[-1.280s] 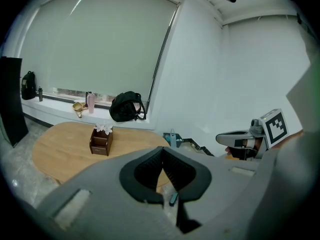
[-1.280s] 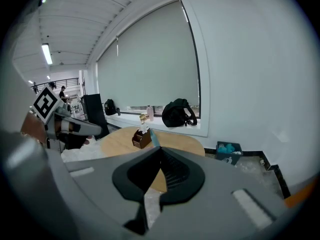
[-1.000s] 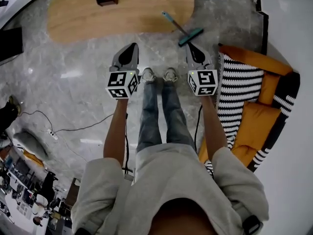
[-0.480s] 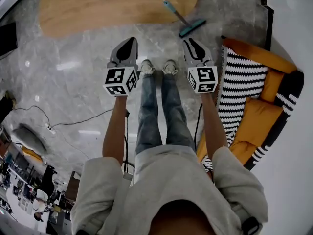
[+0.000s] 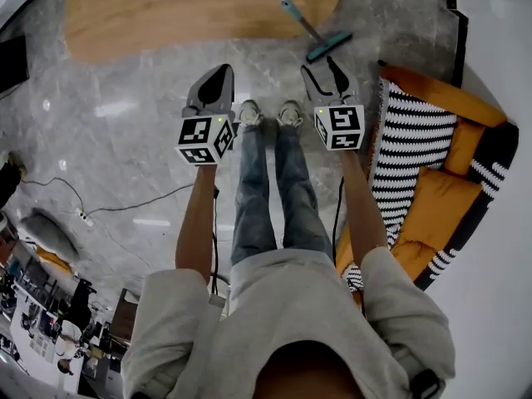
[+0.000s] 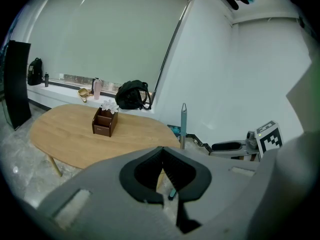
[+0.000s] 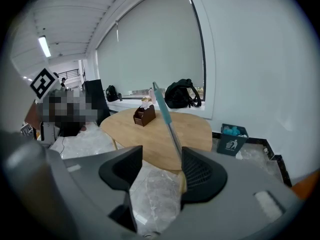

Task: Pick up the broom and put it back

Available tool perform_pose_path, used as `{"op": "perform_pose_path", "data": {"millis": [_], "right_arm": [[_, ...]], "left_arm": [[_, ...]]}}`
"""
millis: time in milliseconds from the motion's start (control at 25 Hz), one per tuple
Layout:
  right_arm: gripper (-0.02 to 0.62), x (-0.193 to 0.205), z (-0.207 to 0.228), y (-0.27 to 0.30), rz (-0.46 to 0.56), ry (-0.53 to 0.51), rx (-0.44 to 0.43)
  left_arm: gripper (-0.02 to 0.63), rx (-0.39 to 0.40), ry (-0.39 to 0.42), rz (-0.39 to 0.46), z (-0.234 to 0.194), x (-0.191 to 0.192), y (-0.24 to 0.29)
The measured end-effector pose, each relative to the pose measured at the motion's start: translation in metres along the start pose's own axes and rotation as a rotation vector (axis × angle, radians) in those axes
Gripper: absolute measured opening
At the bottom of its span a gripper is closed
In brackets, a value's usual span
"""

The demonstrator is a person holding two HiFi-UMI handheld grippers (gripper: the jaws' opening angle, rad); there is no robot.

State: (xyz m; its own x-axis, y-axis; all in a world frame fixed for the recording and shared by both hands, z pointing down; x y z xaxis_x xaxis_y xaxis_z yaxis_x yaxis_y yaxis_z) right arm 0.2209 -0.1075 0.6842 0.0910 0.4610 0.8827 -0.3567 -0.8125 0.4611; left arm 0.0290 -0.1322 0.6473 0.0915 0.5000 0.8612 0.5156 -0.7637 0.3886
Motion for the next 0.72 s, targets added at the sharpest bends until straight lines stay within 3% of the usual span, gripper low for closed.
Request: {"op": "perform_pose_path", "data": {"millis": [440,720], "right_arm": [[0.233,-0.010,0.015,0.060,0.003,-0.008,0.017],[0.227,-0.013,0.020,0.098,-0.038,-0.091,0.006]], "left_arm": [[0.000,-0.010,-0.016,-0.003,-0.004,0.005,0.000],[0.000,-0.013,-0.022,-0.009,-0.005,0.007,0.002]]}}
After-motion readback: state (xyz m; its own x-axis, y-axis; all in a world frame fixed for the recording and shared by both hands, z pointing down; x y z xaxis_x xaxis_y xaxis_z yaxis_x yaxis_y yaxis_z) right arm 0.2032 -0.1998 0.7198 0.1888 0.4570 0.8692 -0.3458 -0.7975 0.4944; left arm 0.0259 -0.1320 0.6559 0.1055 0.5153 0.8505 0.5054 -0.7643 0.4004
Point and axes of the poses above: the fingertips, and each gripper's own axes: y forward along the fingers, z to its right, x out of its underside, the point moved 1 cm from there along -y, backward along the fingers, and after that the axes turned 9 degrees about z, right-handed, at the moved point
